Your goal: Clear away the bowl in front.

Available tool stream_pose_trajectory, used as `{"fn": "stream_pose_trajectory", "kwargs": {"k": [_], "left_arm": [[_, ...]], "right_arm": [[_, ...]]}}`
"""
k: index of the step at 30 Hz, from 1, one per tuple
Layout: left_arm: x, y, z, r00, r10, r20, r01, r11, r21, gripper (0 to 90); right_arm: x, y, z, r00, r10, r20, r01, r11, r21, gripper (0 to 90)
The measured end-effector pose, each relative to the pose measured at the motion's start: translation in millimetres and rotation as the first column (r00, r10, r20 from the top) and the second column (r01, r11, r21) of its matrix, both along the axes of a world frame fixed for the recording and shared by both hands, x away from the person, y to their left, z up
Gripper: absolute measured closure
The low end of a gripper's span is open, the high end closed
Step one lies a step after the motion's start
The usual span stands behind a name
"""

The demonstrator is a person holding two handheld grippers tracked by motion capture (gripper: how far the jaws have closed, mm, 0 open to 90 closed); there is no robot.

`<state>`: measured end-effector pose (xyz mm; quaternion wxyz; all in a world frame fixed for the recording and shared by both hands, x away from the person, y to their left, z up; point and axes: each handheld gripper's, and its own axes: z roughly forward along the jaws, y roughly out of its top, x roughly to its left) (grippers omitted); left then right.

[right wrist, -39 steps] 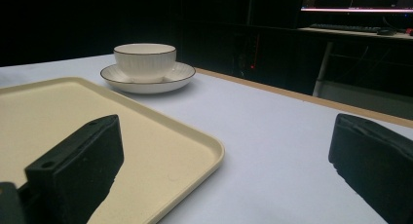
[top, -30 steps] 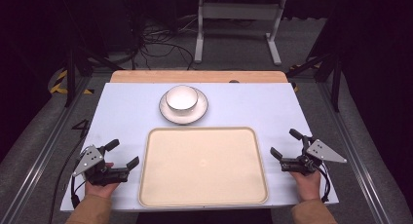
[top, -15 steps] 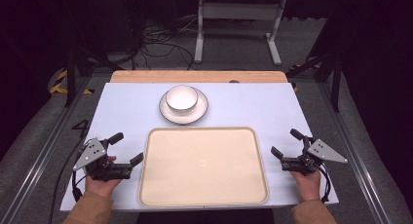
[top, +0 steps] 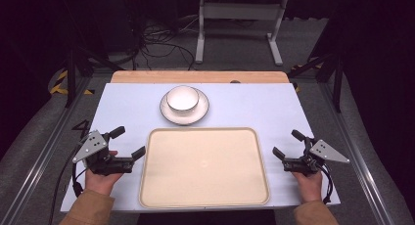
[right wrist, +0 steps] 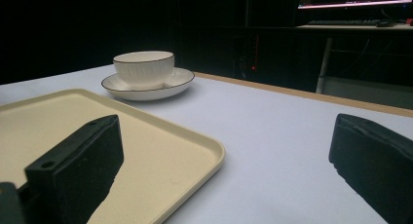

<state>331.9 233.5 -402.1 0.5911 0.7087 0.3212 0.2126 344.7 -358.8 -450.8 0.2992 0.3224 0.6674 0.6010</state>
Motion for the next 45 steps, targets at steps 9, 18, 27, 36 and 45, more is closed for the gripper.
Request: {"fn": "stream_pose_trajectory", "kwargs": {"k": [9,18,27,36,45], "left_arm": [[17.7,-5.5,5.7,0.9997,-0.017,-0.017,0.017,0.9996,0.021,0.2],[47.0,-11.4,16.0,0.9987,0.051,-0.002,-0.051,0.9967,0.063,0.2],[70.5,-8.9,13.4,0.9979,0.062,-0.019,-0.062,0.9977,0.029,0.3],[84.1,-8.4,21.9,0.996,0.089,0.004,-0.089,0.996,-0.004,0.4],[101.9,-3.3,28.2,0.9955,0.091,-0.024,-0.093,0.9903,-0.103,0.4]], "right_arm": [[0.0,-0.4,-0.2,1.0,-0.001,-0.001,0.001,1.0,0.002,0.1],[0.3,-0.8,-0.4,1.0,0.001,-0.002,-0.001,0.9999,0.012,0.1],[1.1,-0.9,-0.3,0.9998,0.003,-0.021,-0.003,1.0,0.01,0.1],[1.2,-0.4,-0.7,0.9996,-0.006,-0.027,0.007,1.0,0.007,0.1],[1.0,-1.5,-0.6,0.9993,-0.014,-0.033,0.014,0.9999,0.01,0.1]]}}
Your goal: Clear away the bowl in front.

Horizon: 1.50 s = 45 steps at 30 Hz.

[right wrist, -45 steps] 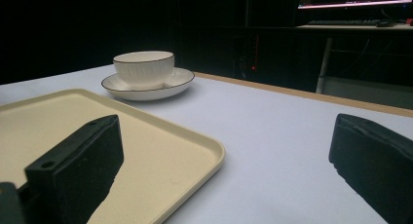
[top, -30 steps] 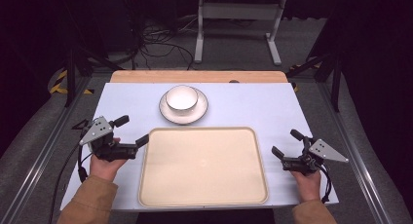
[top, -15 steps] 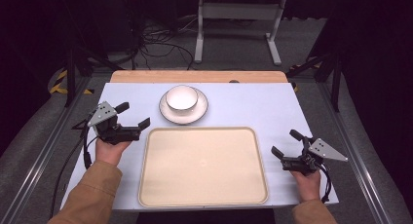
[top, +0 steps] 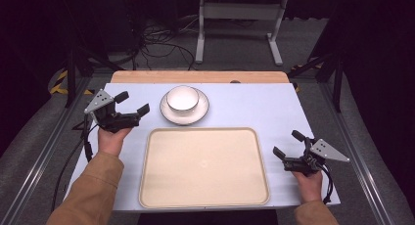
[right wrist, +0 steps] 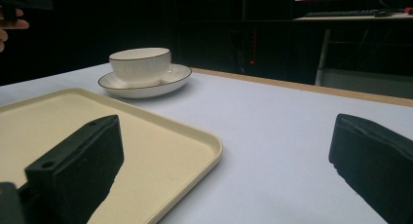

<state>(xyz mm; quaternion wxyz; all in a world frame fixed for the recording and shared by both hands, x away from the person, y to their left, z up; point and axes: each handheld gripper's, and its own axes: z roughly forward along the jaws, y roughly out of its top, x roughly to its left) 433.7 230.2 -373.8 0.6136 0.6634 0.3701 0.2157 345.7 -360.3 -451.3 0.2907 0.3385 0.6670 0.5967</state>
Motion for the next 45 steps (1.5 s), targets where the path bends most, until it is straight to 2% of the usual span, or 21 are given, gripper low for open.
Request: {"fn": "stream_pose_trajectory", "kwargs": {"k": [2,6,13,18,23,28,32,35,38,41,45], "left_arm": [[2.8,0.6,1.2,0.9999,0.011,0.009,-0.011,0.9999,-0.008,0.5],[8.2,-2.0,3.8,0.9998,0.011,0.014,-0.011,0.9999,0.012,0.9],[20.0,-11.5,10.6,1.0,0.0,-0.01,0.0,0.9995,0.031,0.3],[27.4,-18.2,14.3,1.0,-0.004,-0.008,0.004,0.9986,0.053,0.4],[35.7,-26.0,16.2,0.9999,0.001,-0.011,0.0,0.9956,0.093,0.7],[46.3,-25.5,16.8,0.9989,-0.005,-0.047,0.007,0.9987,0.05,4.6],[56.1,-29.0,17.7,0.9979,-0.01,-0.063,0.014,0.9977,0.066,7.0],[58.1,-32.4,18.8,0.9987,-0.012,-0.049,0.016,0.9964,0.083,7.7],[61.7,-39.7,21.7,0.9974,-0.027,-0.066,0.035,0.9913,0.127,8.5],[67.1,-44.3,22.4,0.9948,-0.039,-0.094,0.051,0.9897,0.134,9.8],[78.4,-50.3,21.6,0.9814,-0.032,-0.189,0.065,0.9838,0.167,11.8]], "right_arm": [[0.4,-1.1,-0.1,1.0,-0.004,0.001,0.004,1.0,0.006,0.2],[0.3,-1.4,-0.2,1.0,-0.007,0.002,0.007,0.9999,0.008,0.1],[0.3,-2.2,-0.3,0.9999,-0.013,0.003,0.013,0.9999,0.005,0.1],[0.2,-2.5,-0.4,0.9999,-0.012,0.002,0.012,0.9999,0.009,0.1],[-0.1,-2.8,-0.4,0.9999,-0.014,0.004,0.014,0.9998,0.012,0.1],[-0.4,-5.0,-0.1,0.9999,-0.012,0.001,0.012,0.9991,0.041,0.1],[-0.5,-5.2,-0.1,0.9999,-0.014,0.0,0.014,0.9989,0.044,0.2],[-0.5,-4.9,0.0,0.9999,-0.012,-0.006,0.013,0.9987,0.05,0.2],[-0.8,-6.2,-0.1,0.9999,-0.015,-0.006,0.015,0.9984,0.055,0.2],[-1.3,-6.4,-0.1,0.9999,-0.012,-0.008,0.013,0.998,0.063,0.1],[-1.1,-6.5,0.0,1.0,-0.006,-0.007,0.007,0.9978,0.066,0.2]]}}
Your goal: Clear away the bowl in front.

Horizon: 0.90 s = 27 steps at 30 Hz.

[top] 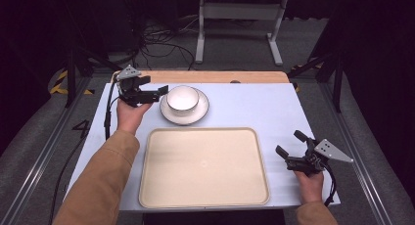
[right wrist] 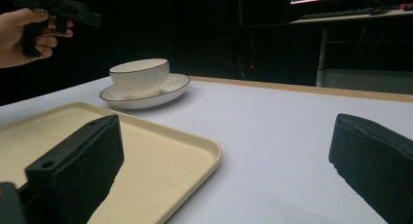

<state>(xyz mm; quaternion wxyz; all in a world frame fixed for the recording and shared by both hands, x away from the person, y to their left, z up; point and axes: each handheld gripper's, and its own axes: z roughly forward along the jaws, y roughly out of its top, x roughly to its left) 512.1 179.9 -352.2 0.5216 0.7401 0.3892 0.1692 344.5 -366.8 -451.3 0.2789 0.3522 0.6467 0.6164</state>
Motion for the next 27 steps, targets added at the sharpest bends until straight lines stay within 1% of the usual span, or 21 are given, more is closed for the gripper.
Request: {"fn": "stream_pose_trajectory", "kwargs": {"k": [1,3,4,6,7,8,9,10,11,13,14,16,17,19,20,21,23,24,25,26,27], "left_arm": [[2.7,-1.7,-0.3,0.9996,0.01,-0.027,-0.009,0.9999,0.013,11.9],[6.0,-3.3,-0.3,0.9982,0.023,-0.055,-0.022,0.9993,0.031,12.5],[7.7,-3.9,-0.2,0.9978,0.025,-0.061,-0.023,0.9989,0.04,13.3],[10.5,-5.9,-0.5,0.9957,0.031,-0.087,-0.026,0.9979,0.059,14.3],[10.5,-5.9,-0.5,0.9957,0.031,-0.087,-0.026,0.9979,0.059,14.6],[13.0,-7.4,-1.5,0.994,0.022,-0.107,-0.015,0.9978,0.064,14.6],[14.1,-8.8,-2.2,0.9925,0.027,-0.119,-0.018,0.997,0.075,15.4],[15.7,-10.4,-2.9,0.9894,0.032,-0.142,-0.02,0.9961,0.086,15.6],[18.8,-11.8,-4.2,0.9871,0.026,-0.158,-0.011,0.9955,0.094,15.2],[22.5,-13.7,-6.0,0.9838,0.012,-0.179,0.005,0.9952,0.098,16.0],[25.7,-15.2,-8.2,0.9784,-0.003,-0.207,0.021,0.9959,0.088,16.8],[28.0,-16.4,-10.5,0.9757,0.004,-0.219,0.015,0.9964,0.083,17.6],[28.0,-16.4,-10.5,0.9757,0.004,-0.219,0.015,0.9964,0.083,18.6],[31.0,-18.5,-13.5,0.974,0.029,-0.225,-0.007,0.995,0.1,19.7],[32.1,-19.6,-14.8,0.9725,0.033,-0.23,-0.009,0.9947,0.102,20.0],[33.9,-20.3,-15.9,0.9726,0.036,-0.23,-0.009,0.9927,0.12,21.0],[36.1,-24.9,-19.1,0.9645,0.048,-0.26,-0.012,0.99,0.14,24.2],[36.9,-27.6,-20.8,0.9619,0.063,-0.266,-0.021,0.9868,0.161,25.3],[37.4,-29.5,-22.3,0.9594,0.073,-0.272,-0.026,0.9851,0.17,26.8],[37.4,-29.5,-22.3,0.9594,0.073,-0.272,-0.026,0.9851,0.17,27.5],[39.3,-32.0,-25.2,0.956,0.082,-0.282,-0.03,0.9823,0.185,28.1]], "right_arm": [[0.2,-0.5,0.1,1.0,0.004,-0.003,-0.004,0.9999,0.01,0.2],[0.4,-1.8,0.1,1.0,0.005,-0.001,-0.005,0.9997,0.025,0.1],[0.5,-2.4,0.1,1.0,0.006,-0.003,-0.006,0.9996,0.028,0.2],[0.4,-2.4,0.1,0.9999,0.009,-0.006,-0.009,0.9993,0.038,0.2],[0.4,-2.4,0.1,0.9999,0.009,-0.006,-0.009,0.9993,0.038,0.2],[0.4,-2.3,0.1,0.9999,0.01,-0.006,-0.01,0.9992,0.038,0.1],[0.6,-2.4,0.0,0.9999,0.011,-0.003,-0.011,0.9995,0.031,0.2],[0.6,-2.3,0.0,0.9999,0.012,-0.003,-0.012,0.9995,0.031,0.2],[0.6,-2.3,0.0,0.9999,0.013,-0.004,-0.013,0.9994,0.031,0.2],[0.7,-2.1,0.0,0.9999,0.013,-0.005,-0.013,0.9994,0.033,0.2],[0.7,-2.1,-0.1,0.9999,0.014,-0.006,-0.013,0.9993,0.034,0.1],[0.9,-2.2,-0.1,0.9998,0.015,-0.009,-0.015,0.9992,0.037,0.1],[0.9,-2.2,-0.1,0.9998,0.015,-0.009,-0.015,0.9992,0.037,0.1],[1.0,-2.4,-0.2,0.9998,0.016,-0.01,-0.015,0.9992,0.038,0.2],[1.0,-2.4,-0.2,0.9998,0.016,-0.01,-0.016,0.9991,0.039,0.2],[1.1,-2.3,-0.2,0.9998,0.017,-0.011,-0.017,0.9991,0.039,0.2],[1.1,-2.2,-0.3,0.9998,0.019,-0.012,-0.018,0.9991,0.039,0.2],[1.1,-2.1,-0.3,0.9998,0.019,-0.012,-0.018,0.9991,0.039,0.2],[1.3,-2.1,-0.3,0.9997,0.02,-0.013,-0.019,0.999,0.04,0.2],[1.3,-2.1,-0.3,0.9997,0.02,-0.013,-0.019,0.999,0.04,0.2],[1.6,-1.8,-0.6,0.9997,0.021,-0.015,-0.02,0.9991,0.036,0.2]]}}
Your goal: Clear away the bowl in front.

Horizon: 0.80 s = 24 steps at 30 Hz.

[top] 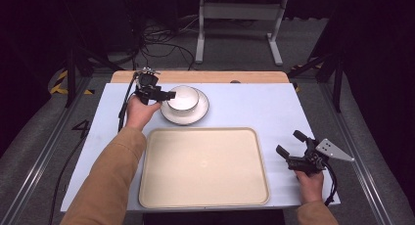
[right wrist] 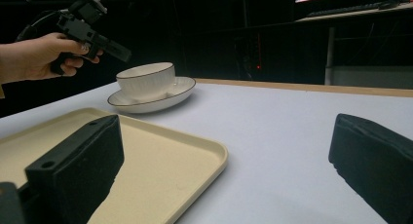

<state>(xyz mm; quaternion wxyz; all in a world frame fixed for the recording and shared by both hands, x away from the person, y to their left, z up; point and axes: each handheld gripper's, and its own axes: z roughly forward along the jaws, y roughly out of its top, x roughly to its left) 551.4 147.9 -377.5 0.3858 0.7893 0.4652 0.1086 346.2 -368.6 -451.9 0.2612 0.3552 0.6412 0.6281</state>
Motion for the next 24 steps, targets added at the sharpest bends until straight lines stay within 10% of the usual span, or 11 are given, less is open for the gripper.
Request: {"fn": "stream_pose_trajectory", "kwargs": {"k": [24], "left_arm": [[18.6,-17.1,-33.6,0.9928,0.033,-0.115,-0.028,0.9987,0.043,47.1]], "right_arm": [[0.1,1.9,-0.3,0.9999,-0.001,-0.012,0.001,0.9999,-0.012,0.3]]}}
